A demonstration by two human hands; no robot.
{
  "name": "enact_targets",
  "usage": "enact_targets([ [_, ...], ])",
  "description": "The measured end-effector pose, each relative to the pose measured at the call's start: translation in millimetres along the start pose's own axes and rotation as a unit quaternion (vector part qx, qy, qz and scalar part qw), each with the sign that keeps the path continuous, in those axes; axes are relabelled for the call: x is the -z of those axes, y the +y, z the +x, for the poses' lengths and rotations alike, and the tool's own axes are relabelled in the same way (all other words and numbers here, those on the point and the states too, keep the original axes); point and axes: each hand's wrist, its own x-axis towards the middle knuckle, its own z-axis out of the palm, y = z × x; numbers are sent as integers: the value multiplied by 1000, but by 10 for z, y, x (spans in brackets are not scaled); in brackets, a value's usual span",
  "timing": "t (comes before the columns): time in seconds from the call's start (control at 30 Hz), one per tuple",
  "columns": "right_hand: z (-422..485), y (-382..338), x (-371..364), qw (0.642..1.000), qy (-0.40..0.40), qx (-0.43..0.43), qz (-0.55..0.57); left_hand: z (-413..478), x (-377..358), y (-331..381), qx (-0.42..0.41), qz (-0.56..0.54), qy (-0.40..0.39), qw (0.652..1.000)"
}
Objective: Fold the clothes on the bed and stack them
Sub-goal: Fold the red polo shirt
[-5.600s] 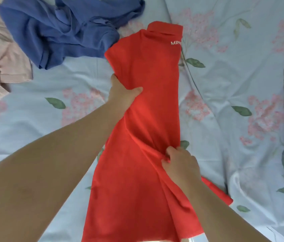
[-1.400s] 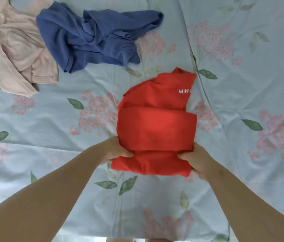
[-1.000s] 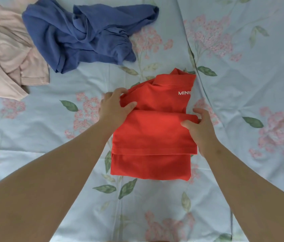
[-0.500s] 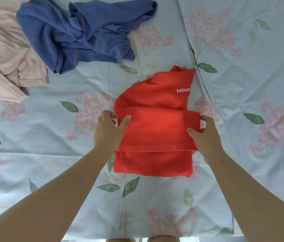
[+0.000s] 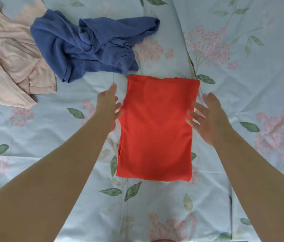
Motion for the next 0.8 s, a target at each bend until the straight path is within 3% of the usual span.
enact_targets([
  [0.07, 75, 182, 19, 981, 44, 53, -183, 70, 2, -292, -96, 182, 43, 978],
  [0.1, 102, 266, 24, 971, 60, 65, -222, 119, 8, -431, -103, 223, 33, 969],
  [0.17, 149, 399, 39, 964, 73, 66, -247, 159, 20, -615, -85, 251, 23, 964],
  [0.3, 260, 501, 49, 962, 68, 25, -263, 144, -4, -694, -64, 347, 110, 929],
  [0.37, 295, 516, 56, 966, 67, 4, -250, 137, 9, -750, -33, 307, 107, 945],
  [0.47, 278, 516, 84, 978, 41, -49, -197, 150, 58, -799, 26, 171, 29, 984],
  [0.57, 184, 462, 105, 988, 4, -65, -140, 111, 111, -729, 80, 133, -66, 986],
  [0.8, -261, 1, 55, 993, -112, 5, -39, -280, 272, -271, -12, 34, -192, 981],
])
